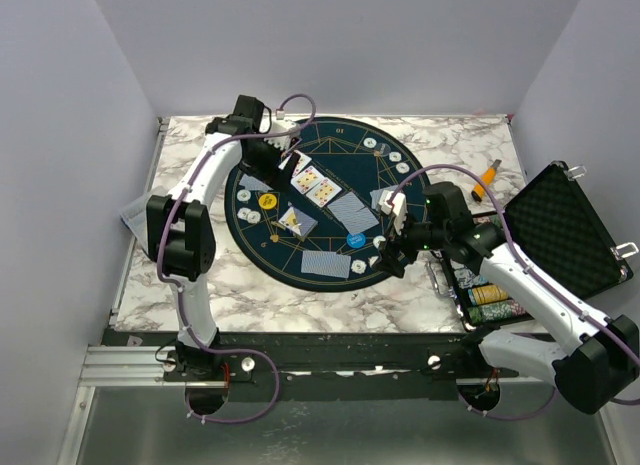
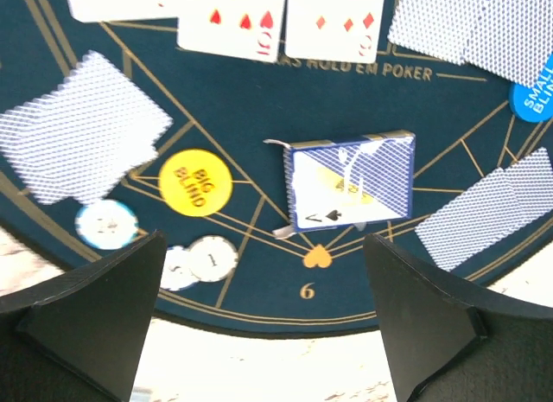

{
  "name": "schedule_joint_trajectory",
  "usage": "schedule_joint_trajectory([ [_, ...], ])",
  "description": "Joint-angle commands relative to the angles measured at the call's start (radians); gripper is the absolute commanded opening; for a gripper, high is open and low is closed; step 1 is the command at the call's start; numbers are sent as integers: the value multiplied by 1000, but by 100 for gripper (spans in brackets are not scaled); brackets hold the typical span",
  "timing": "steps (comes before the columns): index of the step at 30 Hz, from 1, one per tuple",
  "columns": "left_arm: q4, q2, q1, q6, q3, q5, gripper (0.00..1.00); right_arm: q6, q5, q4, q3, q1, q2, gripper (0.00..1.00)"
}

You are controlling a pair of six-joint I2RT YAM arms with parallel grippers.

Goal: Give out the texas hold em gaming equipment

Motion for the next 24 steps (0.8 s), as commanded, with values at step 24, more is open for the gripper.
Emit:
schedule_joint_trajectory([
  [24, 202, 497, 34, 100, 620, -125, 76, -14, 12, -8, 6, 0, 30, 90],
])
